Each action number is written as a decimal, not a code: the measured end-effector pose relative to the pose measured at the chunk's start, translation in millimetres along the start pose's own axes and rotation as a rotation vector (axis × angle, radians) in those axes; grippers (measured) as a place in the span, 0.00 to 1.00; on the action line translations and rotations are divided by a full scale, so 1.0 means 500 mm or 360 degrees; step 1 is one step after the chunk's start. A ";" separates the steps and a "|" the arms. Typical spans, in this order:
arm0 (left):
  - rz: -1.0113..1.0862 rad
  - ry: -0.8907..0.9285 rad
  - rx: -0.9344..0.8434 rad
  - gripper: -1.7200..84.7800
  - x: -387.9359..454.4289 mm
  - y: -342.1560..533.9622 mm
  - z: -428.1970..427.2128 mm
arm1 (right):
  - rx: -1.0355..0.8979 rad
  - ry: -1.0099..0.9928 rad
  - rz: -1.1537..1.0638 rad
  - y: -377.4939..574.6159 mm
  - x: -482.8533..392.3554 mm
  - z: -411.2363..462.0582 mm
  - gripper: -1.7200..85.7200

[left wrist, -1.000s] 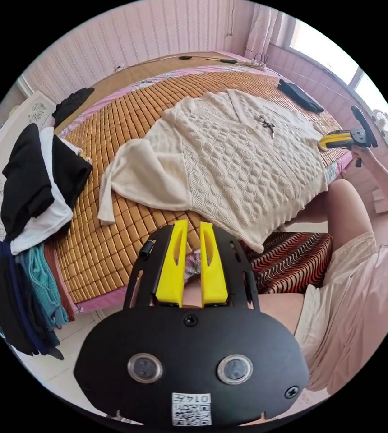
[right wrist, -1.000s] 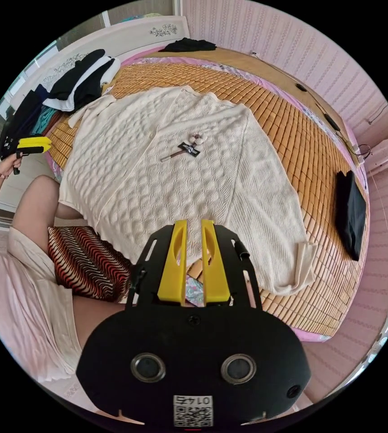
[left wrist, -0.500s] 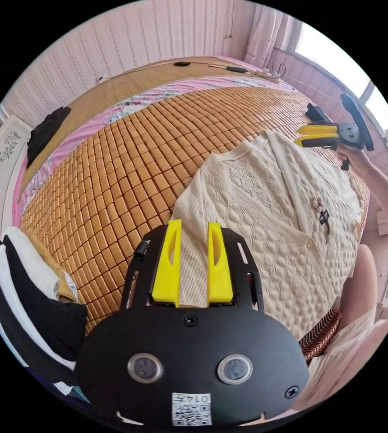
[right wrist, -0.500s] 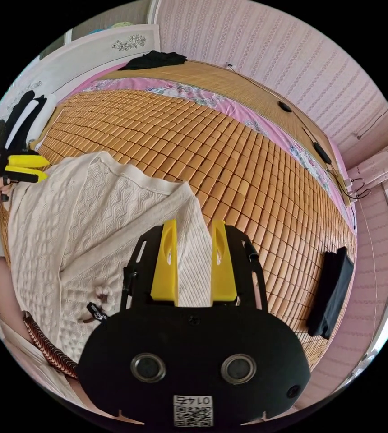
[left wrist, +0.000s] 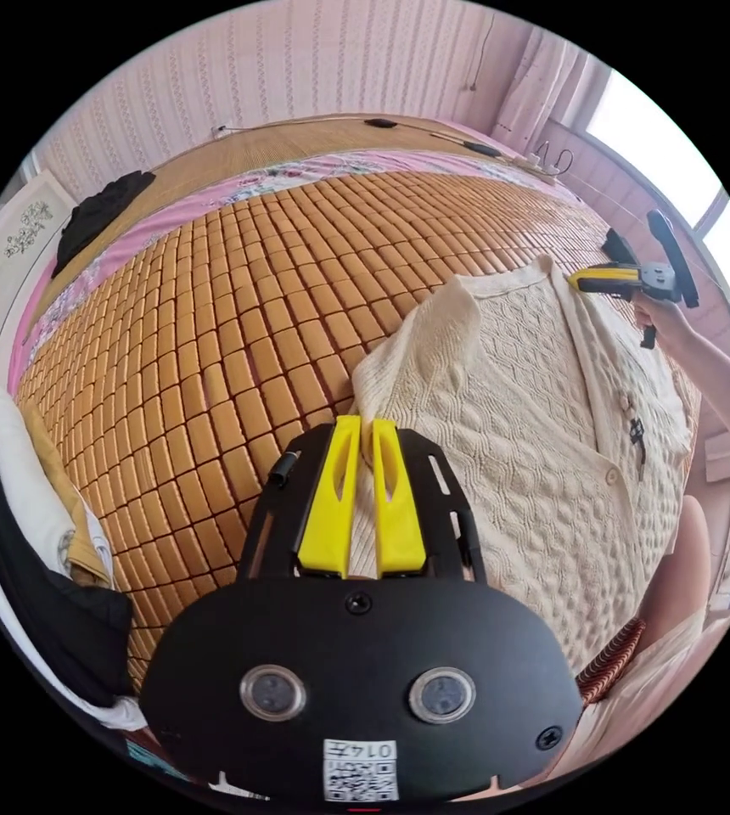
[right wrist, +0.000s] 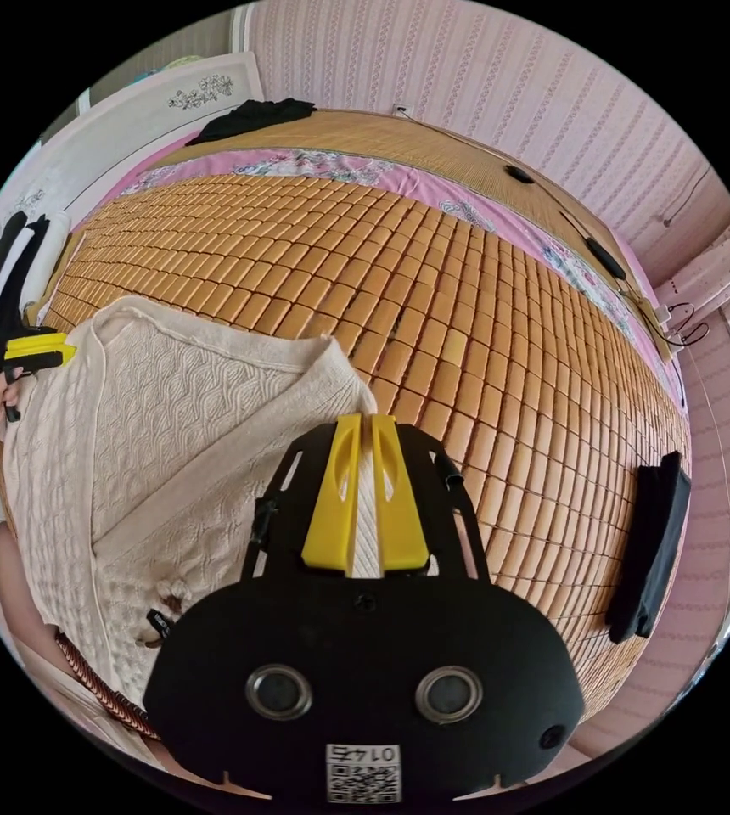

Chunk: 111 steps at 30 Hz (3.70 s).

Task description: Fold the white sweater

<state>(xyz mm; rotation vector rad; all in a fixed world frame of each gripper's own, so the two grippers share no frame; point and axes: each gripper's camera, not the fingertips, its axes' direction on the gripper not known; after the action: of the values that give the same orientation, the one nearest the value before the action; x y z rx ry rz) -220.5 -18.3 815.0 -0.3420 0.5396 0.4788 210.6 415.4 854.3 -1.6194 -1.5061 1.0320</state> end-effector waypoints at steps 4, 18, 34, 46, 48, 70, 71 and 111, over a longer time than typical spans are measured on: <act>0.0165 -0.0208 0.0057 0.07 0.047 0.036 -0.001 | 0.0313 0.0209 0.0067 0.074 0.006 -0.090 0.01; 0.0411 -0.0901 0.0470 0.06 0.243 0.350 -0.061 | 0.0728 0.0744 0.1166 0.829 0.162 -0.243 0.05; 0.0988 0.0485 0.0307 0.01 0.884 0.246 0.318 | 0.0388 0.0126 0.1219 1.005 0.432 -0.165 0.06; 0.1158 0.0546 0.0120 0.01 1.096 0.227 0.563 | 0.1058 0.0103 0.2105 1.418 0.639 -0.252 0.03; 0.1165 0.0532 0.0107 0.01 1.117 0.222 0.603 | 0.1062 0.0067 0.2033 1.424 0.659 -0.251 0.07; 0.1501 0.0524 -0.0180 0.06 1.267 0.340 0.823 | 0.0698 0.0090 0.1913 1.406 0.794 -0.180 0.02; 0.1508 0.0574 -0.0217 0.07 1.269 0.344 0.825 | 0.0702 0.0091 0.1909 1.407 0.797 -0.175 0.02; 0.1277 0.0672 -0.0175 0.01 1.357 0.212 0.417 | 0.0862 0.0136 0.2117 1.305 0.692 -0.041 0.05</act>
<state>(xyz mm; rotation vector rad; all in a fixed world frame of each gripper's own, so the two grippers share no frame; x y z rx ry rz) 320.5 392.1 582.6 -0.3241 1.0705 1.2288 526.6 700.4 250.4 -2.1097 0.1563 1.7598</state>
